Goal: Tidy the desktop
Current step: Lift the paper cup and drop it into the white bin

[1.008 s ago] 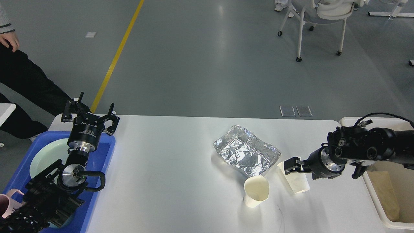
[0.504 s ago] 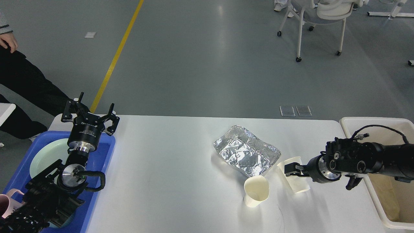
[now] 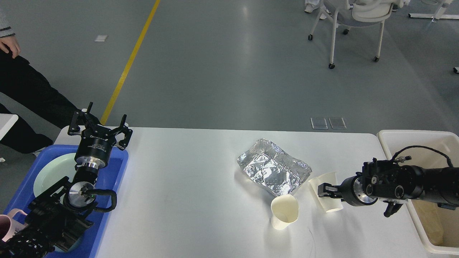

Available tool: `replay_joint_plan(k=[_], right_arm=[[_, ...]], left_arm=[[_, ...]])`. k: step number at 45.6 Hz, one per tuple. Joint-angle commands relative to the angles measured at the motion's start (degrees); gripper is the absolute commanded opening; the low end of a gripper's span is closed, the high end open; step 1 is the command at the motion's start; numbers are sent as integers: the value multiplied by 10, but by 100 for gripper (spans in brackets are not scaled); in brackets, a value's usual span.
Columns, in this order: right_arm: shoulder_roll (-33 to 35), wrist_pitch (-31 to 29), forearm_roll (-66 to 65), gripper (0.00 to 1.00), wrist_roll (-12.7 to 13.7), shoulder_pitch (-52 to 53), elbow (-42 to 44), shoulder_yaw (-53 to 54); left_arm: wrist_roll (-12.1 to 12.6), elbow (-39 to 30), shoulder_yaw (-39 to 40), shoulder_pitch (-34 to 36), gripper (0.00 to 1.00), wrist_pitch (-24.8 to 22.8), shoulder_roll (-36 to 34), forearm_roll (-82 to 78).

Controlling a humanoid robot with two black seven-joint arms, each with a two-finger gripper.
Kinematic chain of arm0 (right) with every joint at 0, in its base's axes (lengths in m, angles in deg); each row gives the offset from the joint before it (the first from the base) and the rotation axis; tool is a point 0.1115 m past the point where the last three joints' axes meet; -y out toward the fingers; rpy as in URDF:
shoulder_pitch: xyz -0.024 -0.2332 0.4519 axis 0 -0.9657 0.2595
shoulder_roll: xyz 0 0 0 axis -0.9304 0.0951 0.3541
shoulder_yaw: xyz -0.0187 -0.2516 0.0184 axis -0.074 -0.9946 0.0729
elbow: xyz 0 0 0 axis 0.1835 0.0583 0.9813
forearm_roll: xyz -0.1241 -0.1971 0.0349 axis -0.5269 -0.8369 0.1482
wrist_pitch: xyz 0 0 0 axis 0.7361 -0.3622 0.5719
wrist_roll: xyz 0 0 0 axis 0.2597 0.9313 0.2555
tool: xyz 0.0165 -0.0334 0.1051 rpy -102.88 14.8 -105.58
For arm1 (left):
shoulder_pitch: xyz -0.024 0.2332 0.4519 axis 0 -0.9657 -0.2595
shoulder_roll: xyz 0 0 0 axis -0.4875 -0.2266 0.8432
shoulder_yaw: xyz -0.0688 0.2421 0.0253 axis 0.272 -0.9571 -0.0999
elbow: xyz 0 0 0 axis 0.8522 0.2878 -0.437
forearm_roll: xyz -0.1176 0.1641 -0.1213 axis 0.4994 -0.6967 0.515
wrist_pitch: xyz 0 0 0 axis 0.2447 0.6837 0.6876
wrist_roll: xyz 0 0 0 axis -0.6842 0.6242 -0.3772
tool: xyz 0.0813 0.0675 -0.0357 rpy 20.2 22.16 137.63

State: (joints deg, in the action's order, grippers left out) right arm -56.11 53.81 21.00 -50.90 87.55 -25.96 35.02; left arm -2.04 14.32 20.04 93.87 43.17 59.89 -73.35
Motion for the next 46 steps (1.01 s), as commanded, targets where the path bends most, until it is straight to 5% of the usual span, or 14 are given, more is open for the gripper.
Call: replay_joint_plan(k=[1, 16, 30, 46], right_arm=[[1, 1, 0, 0, -1, 4, -7, 2], [30, -2, -2, 0, -1, 25, -14, -12], [74, -32, 1, 0, -13, 224, -100, -95], [65, -215, 72, 0, -13, 477, -224, -98]], left_arm=[[0, 0, 0, 0, 97, 0, 0, 0], [0, 0, 0, 0, 97, 0, 0, 0], [0, 0, 0, 0, 97, 1, 0, 0], [0, 0, 0, 0, 97, 1, 0, 0]])
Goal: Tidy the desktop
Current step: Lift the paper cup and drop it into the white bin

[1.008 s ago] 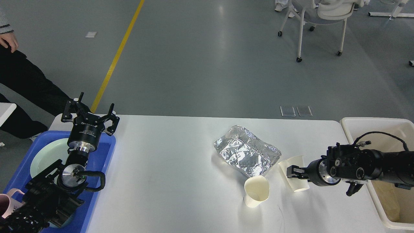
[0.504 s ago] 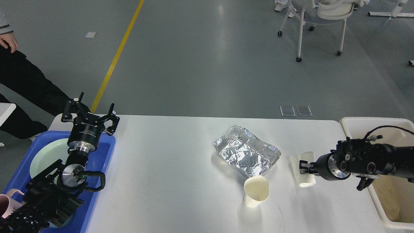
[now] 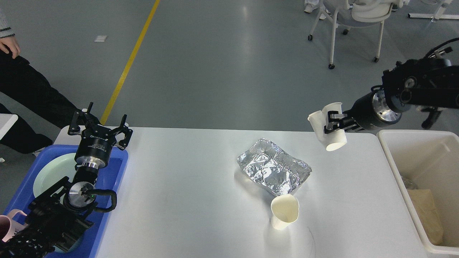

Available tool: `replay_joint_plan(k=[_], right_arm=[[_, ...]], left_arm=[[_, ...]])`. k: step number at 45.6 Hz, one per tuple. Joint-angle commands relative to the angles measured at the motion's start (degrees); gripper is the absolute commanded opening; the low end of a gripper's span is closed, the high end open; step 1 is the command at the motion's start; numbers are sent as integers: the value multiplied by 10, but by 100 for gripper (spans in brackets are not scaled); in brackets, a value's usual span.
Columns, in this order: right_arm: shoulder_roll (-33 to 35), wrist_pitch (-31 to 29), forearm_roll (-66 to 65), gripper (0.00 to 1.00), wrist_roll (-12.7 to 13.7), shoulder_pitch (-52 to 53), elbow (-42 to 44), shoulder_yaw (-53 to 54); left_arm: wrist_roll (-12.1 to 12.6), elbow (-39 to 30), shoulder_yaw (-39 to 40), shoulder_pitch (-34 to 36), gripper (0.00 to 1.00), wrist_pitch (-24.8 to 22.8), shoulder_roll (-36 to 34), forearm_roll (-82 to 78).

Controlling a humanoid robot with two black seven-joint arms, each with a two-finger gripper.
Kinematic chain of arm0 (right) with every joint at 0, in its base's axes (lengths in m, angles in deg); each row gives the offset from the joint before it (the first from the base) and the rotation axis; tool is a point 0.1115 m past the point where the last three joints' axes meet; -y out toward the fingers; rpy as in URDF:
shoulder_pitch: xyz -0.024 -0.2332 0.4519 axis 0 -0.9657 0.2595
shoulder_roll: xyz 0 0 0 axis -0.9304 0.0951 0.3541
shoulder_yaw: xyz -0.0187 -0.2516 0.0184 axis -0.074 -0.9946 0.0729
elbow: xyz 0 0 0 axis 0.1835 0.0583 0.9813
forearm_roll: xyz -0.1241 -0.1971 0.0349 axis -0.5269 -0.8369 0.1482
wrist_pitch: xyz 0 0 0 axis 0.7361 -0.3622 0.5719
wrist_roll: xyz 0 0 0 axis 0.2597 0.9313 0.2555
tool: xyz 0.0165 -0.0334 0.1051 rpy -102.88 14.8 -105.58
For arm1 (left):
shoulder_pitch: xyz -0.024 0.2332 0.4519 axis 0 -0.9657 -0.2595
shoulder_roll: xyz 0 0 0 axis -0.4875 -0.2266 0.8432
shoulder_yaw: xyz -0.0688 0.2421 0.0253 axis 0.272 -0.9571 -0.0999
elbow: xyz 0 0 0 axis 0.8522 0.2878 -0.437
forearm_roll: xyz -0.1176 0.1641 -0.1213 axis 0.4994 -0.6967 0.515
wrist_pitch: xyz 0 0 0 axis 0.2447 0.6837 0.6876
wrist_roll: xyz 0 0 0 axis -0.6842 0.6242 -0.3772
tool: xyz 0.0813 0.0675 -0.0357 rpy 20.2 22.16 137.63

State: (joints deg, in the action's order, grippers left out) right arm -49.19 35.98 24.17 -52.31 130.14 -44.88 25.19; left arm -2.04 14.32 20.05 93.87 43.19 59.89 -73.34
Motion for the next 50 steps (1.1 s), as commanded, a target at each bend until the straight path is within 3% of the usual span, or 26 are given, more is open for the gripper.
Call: replay_joint_plan(k=[1, 8, 13, 25, 34, 39, 44, 48, 49, 50], right_arm=[[-6, -37, 45, 0, 1, 55, -37, 0], [-6, -35, 50, 0, 4, 45, -20, -8], [-3, -31, 51, 0, 6, -19, 40, -25], [12, 27, 52, 0, 6, -269, 292, -15], [4, 152, 59, 0, 11, -465, 474, -13], [-14, 200, 129, 0, 12, -582, 596, -15], [-53, 212, 205, 0, 30, -696, 722, -19], [-72, 212, 233, 0, 47, -742, 761, -19], [-75, 213, 236, 11, 49, -745, 761, -17], [-75, 213, 237, 49, 50, -746, 761, -15]], left_arm=[[0, 0, 0, 0, 97, 1, 0, 0], [0, 0, 0, 0, 97, 1, 0, 0], [0, 0, 0, 0, 97, 1, 0, 0], [0, 0, 0, 0, 97, 1, 0, 0], [0, 0, 0, 0, 97, 1, 0, 0], [0, 0, 0, 0, 97, 1, 0, 0], [0, 0, 0, 0, 97, 1, 0, 0], [0, 0, 0, 0, 97, 1, 0, 0], [0, 0, 0, 0, 97, 1, 0, 1], [0, 0, -1, 0, 97, 1, 0, 0]])
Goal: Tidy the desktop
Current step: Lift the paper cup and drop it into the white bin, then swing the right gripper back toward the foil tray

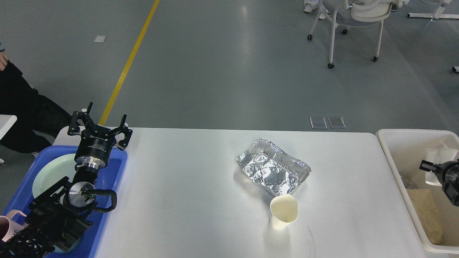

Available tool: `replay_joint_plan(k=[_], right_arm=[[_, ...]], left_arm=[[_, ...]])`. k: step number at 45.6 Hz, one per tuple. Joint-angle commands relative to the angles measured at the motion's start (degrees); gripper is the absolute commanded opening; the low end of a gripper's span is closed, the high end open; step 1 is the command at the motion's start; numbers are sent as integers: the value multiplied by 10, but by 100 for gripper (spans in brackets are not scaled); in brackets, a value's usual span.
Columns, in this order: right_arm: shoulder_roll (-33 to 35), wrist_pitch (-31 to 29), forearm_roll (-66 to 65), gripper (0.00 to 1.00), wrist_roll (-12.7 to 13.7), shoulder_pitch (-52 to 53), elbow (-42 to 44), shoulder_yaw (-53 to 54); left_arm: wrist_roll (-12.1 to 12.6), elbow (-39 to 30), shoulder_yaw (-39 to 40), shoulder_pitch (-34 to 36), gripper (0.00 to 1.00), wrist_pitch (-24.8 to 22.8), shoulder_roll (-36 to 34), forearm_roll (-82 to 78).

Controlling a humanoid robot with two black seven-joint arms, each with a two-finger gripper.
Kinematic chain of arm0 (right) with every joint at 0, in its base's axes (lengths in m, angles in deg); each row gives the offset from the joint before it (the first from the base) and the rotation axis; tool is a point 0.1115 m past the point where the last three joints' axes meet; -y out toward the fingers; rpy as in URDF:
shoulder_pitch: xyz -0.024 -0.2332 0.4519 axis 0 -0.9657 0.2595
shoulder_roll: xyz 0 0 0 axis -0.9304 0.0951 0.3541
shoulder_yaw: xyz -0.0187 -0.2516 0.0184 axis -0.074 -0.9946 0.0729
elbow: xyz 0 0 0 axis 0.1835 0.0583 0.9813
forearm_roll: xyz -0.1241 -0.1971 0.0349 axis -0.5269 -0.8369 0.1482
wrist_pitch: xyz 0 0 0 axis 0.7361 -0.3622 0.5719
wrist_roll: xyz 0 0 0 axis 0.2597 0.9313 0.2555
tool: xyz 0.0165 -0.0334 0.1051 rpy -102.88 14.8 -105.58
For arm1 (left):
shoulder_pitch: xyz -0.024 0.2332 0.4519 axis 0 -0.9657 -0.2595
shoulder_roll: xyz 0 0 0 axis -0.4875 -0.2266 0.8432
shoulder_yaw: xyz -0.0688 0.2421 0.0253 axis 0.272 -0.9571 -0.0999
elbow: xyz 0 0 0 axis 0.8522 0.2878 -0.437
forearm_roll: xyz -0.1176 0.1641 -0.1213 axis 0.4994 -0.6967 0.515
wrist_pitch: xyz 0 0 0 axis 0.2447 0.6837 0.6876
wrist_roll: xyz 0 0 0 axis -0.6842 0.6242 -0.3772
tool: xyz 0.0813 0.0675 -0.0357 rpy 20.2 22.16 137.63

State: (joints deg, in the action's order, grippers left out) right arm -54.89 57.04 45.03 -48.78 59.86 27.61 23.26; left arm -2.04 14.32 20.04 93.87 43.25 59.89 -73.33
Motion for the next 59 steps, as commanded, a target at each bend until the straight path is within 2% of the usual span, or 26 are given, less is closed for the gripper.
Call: replay_joint_plan(k=[1, 3, 4, 23, 34, 39, 42, 48, 56, 59], right_arm=[[-18, 2, 29, 99, 15, -45, 37, 4], [-18, 3, 29, 97, 15, -47, 37, 4], [-18, 4, 29, 100, 15, -47, 37, 5], [-15, 4, 29, 100, 15, -36, 39, 12], [-17, -7, 29, 100, 14, 71, 4, 14], [-9, -10, 27, 100, 11, 173, -72, 15], [5, -33, 27, 100, 10, 233, -130, 13], [25, -125, 22, 100, 8, 374, -259, 13], [40, -250, 2, 100, 8, 561, -466, 15], [40, -279, -7, 100, 8, 623, -554, 15]], left_arm=[[0, 0, 0, 0, 97, 0, 0, 0], [0, 0, 0, 0, 97, 0, 0, 1], [0, 0, 0, 0, 97, 0, 0, 1], [0, 0, 0, 0, 97, 0, 0, 1], [0, 0, 0, 0, 97, 0, 0, 1], [0, 0, 0, 0, 97, 0, 0, 1], [0, 0, 0, 0, 97, 0, 0, 1], [0, 0, 0, 0, 97, 0, 0, 1], [0, 0, 0, 0, 97, 0, 0, 1], [0, 0, 0, 0, 97, 0, 0, 1]])
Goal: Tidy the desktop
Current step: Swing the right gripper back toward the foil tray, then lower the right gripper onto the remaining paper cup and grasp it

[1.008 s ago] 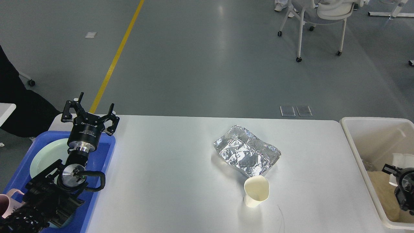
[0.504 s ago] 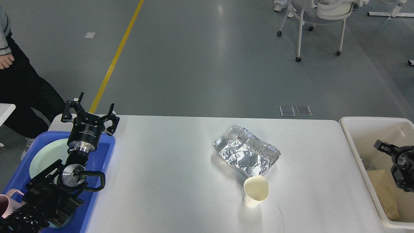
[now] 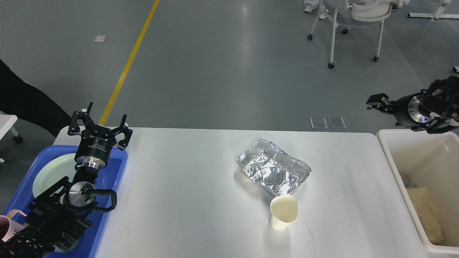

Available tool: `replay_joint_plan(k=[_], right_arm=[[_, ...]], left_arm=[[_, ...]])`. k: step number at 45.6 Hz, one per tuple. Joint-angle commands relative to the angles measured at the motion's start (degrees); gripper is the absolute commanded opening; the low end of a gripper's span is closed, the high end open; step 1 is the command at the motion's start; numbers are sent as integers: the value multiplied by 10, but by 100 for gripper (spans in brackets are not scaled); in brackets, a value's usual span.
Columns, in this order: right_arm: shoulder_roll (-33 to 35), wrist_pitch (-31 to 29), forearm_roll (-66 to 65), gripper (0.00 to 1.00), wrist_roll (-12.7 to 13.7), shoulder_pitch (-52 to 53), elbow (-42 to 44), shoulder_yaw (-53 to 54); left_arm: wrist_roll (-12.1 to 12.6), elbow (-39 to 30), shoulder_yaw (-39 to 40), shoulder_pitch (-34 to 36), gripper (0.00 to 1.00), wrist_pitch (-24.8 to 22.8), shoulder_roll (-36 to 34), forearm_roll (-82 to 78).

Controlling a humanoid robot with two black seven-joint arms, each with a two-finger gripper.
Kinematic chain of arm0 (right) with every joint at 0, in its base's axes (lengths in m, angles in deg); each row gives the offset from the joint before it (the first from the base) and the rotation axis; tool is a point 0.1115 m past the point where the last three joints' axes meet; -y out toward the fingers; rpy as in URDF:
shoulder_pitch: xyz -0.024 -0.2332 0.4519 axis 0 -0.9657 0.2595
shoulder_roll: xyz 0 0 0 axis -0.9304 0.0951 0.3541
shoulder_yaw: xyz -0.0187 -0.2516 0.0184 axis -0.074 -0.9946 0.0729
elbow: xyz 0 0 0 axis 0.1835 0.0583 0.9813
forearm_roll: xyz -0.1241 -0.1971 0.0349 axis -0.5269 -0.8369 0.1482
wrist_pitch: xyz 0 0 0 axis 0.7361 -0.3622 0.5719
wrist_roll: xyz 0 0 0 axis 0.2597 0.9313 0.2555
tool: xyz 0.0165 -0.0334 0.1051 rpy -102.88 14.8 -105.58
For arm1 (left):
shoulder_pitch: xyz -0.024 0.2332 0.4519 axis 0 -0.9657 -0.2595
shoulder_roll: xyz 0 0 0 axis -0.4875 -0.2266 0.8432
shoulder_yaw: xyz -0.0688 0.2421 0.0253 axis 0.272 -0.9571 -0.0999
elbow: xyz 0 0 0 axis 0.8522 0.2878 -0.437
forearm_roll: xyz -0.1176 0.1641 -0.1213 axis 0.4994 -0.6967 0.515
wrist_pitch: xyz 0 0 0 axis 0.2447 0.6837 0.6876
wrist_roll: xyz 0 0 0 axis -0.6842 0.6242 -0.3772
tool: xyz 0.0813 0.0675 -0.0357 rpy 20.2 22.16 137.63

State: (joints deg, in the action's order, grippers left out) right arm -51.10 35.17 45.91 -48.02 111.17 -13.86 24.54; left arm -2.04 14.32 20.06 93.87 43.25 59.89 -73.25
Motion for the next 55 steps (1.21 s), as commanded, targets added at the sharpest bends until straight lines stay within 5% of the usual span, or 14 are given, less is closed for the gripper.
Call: replay_joint_plan(k=[1, 12, 41, 55], right_arm=[[2, -65, -18, 100, 0, 130, -170, 2], [-3, -65, -21, 100, 5, 212, -377, 2], [33, 28, -20, 100, 4, 48, -413, 20], [-5, 74, -11, 100, 4, -50, -400, 89]], left_arm=[[0, 0, 0, 0, 97, 0, 0, 0], [0, 0, 0, 0, 97, 0, 0, 0], [0, 0, 0, 0, 97, -1, 0, 0], [0, 0, 0, 0, 97, -1, 0, -1]])
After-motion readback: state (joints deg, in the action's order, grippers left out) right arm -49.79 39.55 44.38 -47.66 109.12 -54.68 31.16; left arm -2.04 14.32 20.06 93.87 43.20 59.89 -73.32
